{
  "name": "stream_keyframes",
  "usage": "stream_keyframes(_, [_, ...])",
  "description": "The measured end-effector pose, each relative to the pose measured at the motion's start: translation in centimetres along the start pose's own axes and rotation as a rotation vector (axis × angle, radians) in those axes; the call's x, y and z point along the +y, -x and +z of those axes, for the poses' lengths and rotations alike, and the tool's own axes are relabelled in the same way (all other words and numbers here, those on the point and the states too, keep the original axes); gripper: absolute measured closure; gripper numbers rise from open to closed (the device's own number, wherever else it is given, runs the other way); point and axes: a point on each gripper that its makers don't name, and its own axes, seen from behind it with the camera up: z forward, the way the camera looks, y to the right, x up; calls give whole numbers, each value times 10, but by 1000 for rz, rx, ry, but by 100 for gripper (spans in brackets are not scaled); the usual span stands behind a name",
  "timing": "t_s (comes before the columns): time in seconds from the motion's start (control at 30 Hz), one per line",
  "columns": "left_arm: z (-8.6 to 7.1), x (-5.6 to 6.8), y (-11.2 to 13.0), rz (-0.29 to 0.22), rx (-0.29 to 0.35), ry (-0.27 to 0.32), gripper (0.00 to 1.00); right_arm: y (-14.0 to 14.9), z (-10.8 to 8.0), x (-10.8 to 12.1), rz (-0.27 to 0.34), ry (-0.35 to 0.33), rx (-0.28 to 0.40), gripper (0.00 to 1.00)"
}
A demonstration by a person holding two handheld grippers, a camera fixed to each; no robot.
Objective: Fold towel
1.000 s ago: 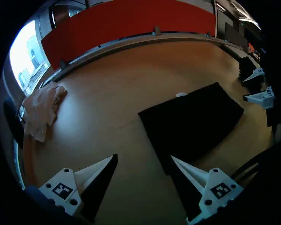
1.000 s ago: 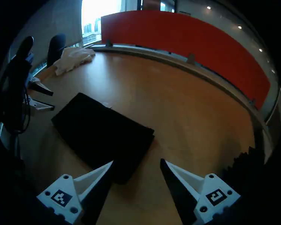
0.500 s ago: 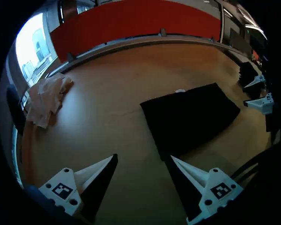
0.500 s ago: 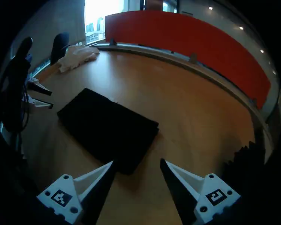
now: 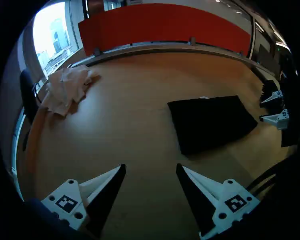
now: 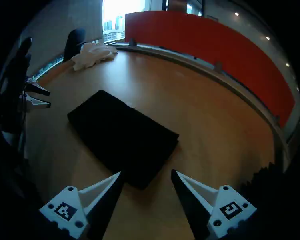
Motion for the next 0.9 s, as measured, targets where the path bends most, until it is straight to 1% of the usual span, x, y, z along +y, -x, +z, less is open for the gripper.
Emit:
stream_keyframes(0.17, [-12,-8,9,-36,0,-22,6,-3,3,-1,-15,-12,1,13])
stream_keyframes(0.57, [-36,-23,26,-95,5,-61,6,-2,8,-8,-52,-48,-10,13])
stream_keyframes(0.9, [-49,-33,43,-121,-3,-91,6,11,13,-9,-89,-67,-43,13])
